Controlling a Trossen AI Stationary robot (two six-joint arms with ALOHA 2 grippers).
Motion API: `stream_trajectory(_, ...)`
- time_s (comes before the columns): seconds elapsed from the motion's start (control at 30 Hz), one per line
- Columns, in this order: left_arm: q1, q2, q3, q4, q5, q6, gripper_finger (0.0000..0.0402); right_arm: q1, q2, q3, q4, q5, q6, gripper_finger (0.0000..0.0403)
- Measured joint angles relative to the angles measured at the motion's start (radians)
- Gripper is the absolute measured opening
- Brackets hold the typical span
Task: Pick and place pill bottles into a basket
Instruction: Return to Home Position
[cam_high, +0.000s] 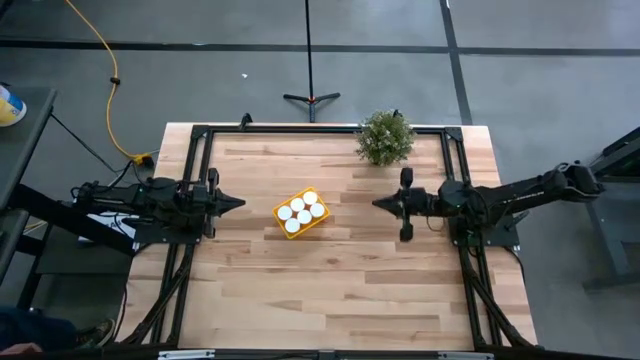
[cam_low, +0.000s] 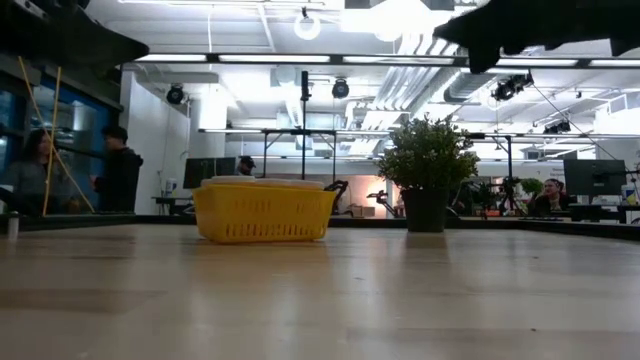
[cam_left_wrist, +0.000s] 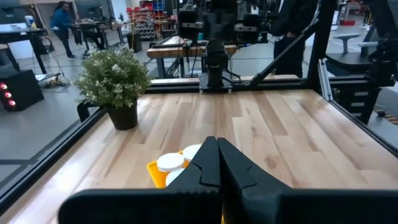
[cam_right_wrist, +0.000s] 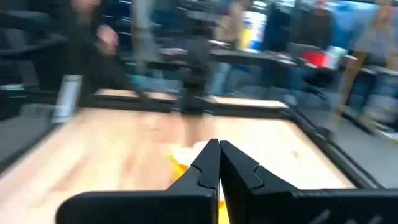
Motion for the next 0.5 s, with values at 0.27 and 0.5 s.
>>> stream_trajectory(0.27,0.0,0.0,-0.004,-0.018,-0.006,0.023,0.0023,-0.015,-0.069,-0.007,-0.049,-0.069,0.024,0.0)
stream_trajectory(0.5,0.0,-0.005,-0.01,-0.021,-0.007,0.043,0.0023,-0.083,-0.086,-0.019,-0.009,-0.144,0.031,0.0)
